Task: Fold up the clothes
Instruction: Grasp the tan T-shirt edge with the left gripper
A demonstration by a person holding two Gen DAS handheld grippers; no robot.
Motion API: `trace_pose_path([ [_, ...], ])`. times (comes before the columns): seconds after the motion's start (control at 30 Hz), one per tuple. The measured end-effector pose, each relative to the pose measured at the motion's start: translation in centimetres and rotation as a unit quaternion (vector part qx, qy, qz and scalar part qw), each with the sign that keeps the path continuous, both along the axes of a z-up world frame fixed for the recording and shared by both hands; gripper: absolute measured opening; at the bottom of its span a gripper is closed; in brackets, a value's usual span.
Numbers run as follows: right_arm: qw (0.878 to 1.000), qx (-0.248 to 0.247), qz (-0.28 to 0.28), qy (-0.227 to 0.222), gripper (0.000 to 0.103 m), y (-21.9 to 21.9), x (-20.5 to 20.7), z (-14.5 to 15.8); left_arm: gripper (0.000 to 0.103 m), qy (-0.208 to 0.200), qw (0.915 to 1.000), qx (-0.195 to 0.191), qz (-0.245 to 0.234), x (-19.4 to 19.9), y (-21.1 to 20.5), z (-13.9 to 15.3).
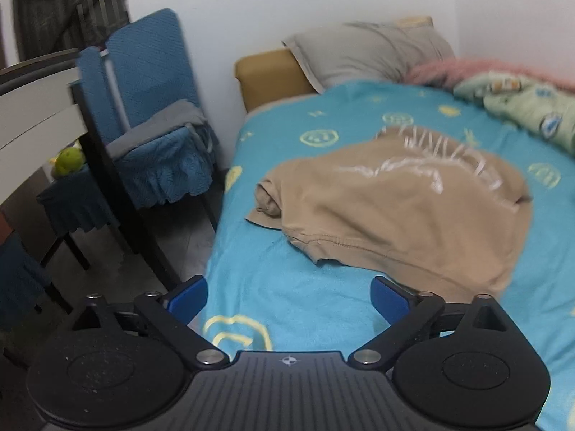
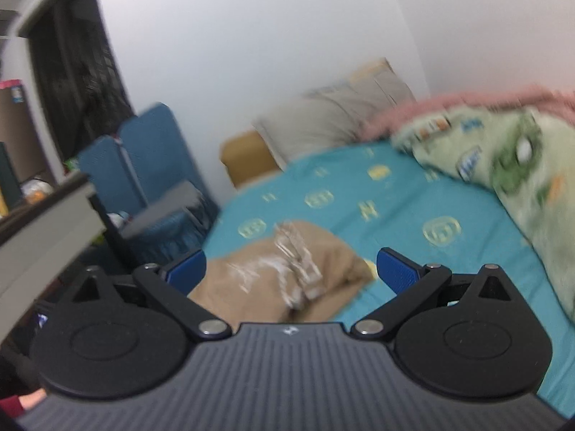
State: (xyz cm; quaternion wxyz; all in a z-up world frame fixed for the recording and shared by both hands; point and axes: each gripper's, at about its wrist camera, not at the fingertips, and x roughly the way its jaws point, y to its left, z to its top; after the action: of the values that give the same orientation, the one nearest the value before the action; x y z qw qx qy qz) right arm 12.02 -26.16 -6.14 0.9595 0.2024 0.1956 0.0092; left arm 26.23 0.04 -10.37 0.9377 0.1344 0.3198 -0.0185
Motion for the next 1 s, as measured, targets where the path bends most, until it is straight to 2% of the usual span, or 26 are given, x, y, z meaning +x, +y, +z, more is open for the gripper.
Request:
trace_pose_path([
  [0.07,1.000,0.018,0.006,0.011,0.103,-0.1,0.9,-0.7,0.096,0.006,0.9999,0.007,0.004,2.1,-0.3,-1.7],
  [0.17,1.000,0.027,0.001,0.006,0.103,-0.1,2.1,-1.4,0.092,0.018,0.9988,-0.024,0.038,5.3,0.0,-3.9],
  [0.27,1.000,0.002,-0.004,0.024,0.103,-0.1,3.6,-2.8,0.082,0.022,0.9970,-0.055,0.050,7.3,0.2,-5.3],
  [0.33,0.999,0.006,0.000,0.044,0.103,-0.6,4.7,-4.0,0.074,0.018,0.9954,-0.078,0.053,8.1,0.4,-5.6],
  [0.37,0.999,0.013,0.001,0.052,0.103,-0.7,5.2,-4.5,0.068,0.024,0.9933,-0.099,0.056,8.5,0.7,-5.4],
  [0.43,0.998,0.021,0.000,0.056,0.103,-0.7,5.9,-5.2,0.031,0.023,0.9889,-0.135,0.058,8.8,0.9,-4.6],
  [0.5,0.998,0.021,0.000,0.053,0.103,-0.5,6.3,-5.6,0.013,0.013,0.9848,-0.164,0.054,8.7,0.9,-3.5],
  [0.6,0.999,0.002,0.002,0.048,0.103,0.1,6.7,-5.9,0.008,-0.020,0.9837,-0.177,0.026,7.0,0.5,-0.8],
  [0.73,0.999,-0.018,0.004,0.041,0.103,0.7,6.4,-6.1,0.006,-0.049,0.9779,-0.203,-0.015,2.9,0.6,3.4],
  [0.83,0.999,-0.044,0.004,0.028,0.103,1.2,5.4,-5.7,0.005,-0.052,0.9773,-0.200,-0.047,-1.3,0.1,6.3],
  [0.93,0.996,-0.088,0.004,0.015,0.103,2.1,3.6,-5.1,0.005,-0.067,0.9719,-0.213,-0.074,-5.8,-0.4,8.8],
  [1.0,0.994,-0.106,0.005,0.010,0.103,2.7,2.2,-4.7,0.005,-0.074,0.9632,-0.245,-0.082,-8.4,-0.3,10.1],
])
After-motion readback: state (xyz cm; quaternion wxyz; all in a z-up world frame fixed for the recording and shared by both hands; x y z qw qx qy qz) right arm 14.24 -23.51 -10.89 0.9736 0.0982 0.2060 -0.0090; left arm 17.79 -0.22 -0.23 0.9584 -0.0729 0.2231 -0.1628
